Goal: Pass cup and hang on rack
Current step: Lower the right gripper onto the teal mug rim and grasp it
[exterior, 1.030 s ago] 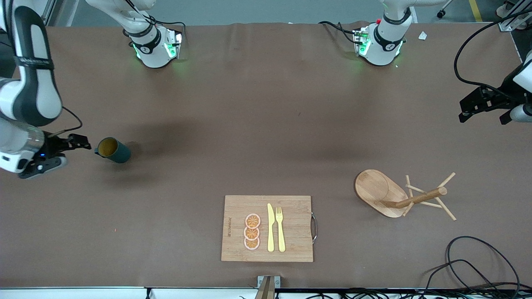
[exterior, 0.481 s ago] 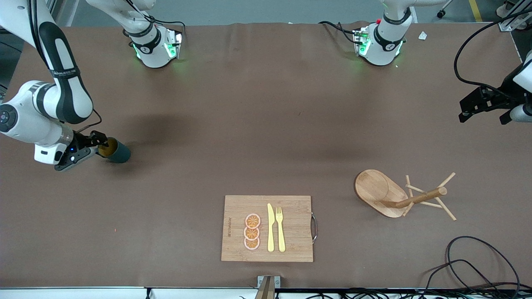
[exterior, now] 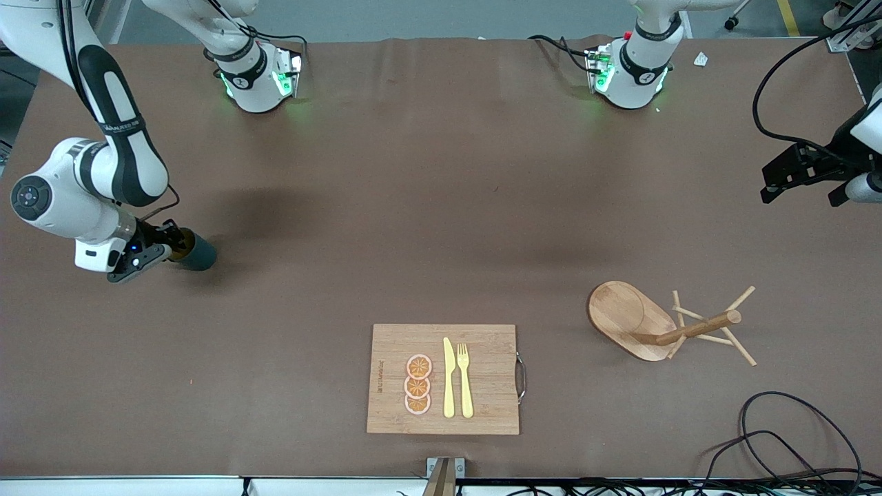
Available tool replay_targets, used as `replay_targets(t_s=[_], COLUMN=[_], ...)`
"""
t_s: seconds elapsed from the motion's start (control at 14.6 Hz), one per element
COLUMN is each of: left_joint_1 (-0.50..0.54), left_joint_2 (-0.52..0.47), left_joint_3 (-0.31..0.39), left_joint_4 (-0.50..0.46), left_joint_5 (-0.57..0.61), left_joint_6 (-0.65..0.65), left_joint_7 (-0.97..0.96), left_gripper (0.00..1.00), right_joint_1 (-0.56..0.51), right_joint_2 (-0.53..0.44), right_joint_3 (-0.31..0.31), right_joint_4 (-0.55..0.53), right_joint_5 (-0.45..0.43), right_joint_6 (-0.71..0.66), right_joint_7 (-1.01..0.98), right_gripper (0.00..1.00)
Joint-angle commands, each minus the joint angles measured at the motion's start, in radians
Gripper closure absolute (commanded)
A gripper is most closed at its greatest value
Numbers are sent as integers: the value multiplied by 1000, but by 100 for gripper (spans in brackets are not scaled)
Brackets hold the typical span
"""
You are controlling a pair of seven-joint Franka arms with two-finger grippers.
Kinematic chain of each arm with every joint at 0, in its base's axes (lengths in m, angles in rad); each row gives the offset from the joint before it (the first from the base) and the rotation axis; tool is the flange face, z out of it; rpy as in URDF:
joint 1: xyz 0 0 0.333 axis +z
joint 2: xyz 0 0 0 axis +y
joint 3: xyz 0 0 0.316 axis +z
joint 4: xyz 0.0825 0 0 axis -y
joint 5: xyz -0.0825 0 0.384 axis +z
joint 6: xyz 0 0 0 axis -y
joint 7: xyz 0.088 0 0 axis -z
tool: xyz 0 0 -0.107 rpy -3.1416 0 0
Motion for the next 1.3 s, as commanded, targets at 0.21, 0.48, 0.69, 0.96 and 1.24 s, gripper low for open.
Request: replay_targets(t_s=[0.21,0.48,0.69,0.96,1.24], left_joint_1=[7,7,7,9,9], left_joint_2=[3,3,3,3,3], left_joint_3=[-2,-1,-1,-1,-1], left_joint_4=[13,13,13,13,13], left_joint_5=[-12,-12,-12,-12,-12], left_joint_6=[-13,-15,-15,-15,-15], left_joint_7=[21,21,21,30,30], left_gripper=[0,0,0,0,0], right_joint_1=[19,100,261,503,716], right_joint_2=[-19,-100,-160,-166,-116], right_joint_3=[3,3,3,3,5], right_joint_4=[30,63,63,64,173], right_joint_5=[20,31,31,31,34], right_joint_6=[-95,-228,-293,-284,-273], right_joint_7=[2,200,509,919,1240], right_gripper=[100,100,100,100,100])
